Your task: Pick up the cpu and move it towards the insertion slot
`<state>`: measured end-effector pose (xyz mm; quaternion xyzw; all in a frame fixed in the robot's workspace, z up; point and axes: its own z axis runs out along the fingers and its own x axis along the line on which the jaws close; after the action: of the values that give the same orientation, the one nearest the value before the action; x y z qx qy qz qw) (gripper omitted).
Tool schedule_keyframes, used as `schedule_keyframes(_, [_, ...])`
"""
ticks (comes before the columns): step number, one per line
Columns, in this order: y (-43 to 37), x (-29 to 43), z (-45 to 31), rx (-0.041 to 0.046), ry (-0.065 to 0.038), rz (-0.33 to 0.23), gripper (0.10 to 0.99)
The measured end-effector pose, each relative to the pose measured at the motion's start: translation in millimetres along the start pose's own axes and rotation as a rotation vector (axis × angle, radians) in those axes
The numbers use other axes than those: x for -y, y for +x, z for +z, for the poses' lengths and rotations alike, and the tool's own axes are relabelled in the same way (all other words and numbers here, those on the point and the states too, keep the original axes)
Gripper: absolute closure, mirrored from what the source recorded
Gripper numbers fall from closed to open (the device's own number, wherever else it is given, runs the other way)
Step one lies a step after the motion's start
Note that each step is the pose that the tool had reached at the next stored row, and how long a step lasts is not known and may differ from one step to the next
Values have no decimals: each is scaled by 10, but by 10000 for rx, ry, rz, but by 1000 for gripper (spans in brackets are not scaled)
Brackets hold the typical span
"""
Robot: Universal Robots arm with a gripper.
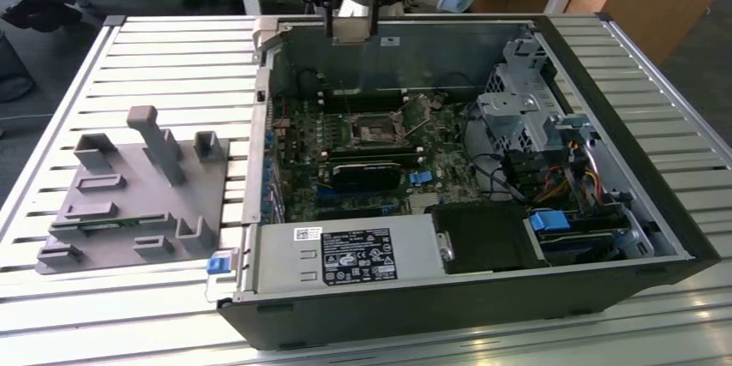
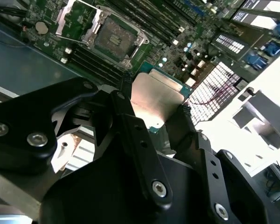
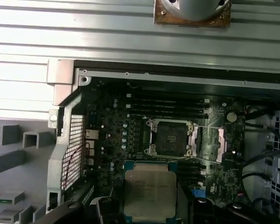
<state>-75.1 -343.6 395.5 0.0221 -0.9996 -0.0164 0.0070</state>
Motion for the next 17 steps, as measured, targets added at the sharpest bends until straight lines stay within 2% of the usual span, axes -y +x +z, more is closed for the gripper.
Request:
schedule_keyframes(12, [-233, -303, 44, -1, 0, 0, 545])
schedule_keyframes(17, [-323, -364, 62, 0, 0, 4, 545])
